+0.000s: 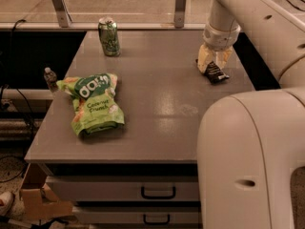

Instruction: Pick rxbar chocolate

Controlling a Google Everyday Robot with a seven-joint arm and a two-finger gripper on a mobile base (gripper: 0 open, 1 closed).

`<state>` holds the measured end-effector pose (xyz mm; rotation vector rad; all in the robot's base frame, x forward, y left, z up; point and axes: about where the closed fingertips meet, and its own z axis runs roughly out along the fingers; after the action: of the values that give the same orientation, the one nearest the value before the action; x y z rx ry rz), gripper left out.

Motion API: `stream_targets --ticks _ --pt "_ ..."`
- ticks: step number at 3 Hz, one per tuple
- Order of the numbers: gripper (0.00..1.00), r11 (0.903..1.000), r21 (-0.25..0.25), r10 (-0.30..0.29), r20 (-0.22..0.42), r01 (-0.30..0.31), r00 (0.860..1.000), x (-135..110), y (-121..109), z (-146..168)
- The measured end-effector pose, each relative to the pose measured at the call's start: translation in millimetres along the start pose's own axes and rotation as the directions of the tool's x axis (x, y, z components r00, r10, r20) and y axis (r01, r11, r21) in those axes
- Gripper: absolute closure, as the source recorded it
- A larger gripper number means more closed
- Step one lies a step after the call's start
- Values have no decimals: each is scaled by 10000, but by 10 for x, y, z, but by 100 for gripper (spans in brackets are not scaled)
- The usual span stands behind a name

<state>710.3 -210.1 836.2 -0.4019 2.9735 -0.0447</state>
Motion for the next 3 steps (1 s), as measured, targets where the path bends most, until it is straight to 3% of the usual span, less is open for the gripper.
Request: stream_targets --ticks 1,2,3 --pt "100 10000 0 -3 0 3 10000 -1 1 -8" --pt "100 9980 -17 -638 321 639 9974 -137 121 -71" --pt "100 9905 196 -1375 989 1362 9855 -283 254 -352"
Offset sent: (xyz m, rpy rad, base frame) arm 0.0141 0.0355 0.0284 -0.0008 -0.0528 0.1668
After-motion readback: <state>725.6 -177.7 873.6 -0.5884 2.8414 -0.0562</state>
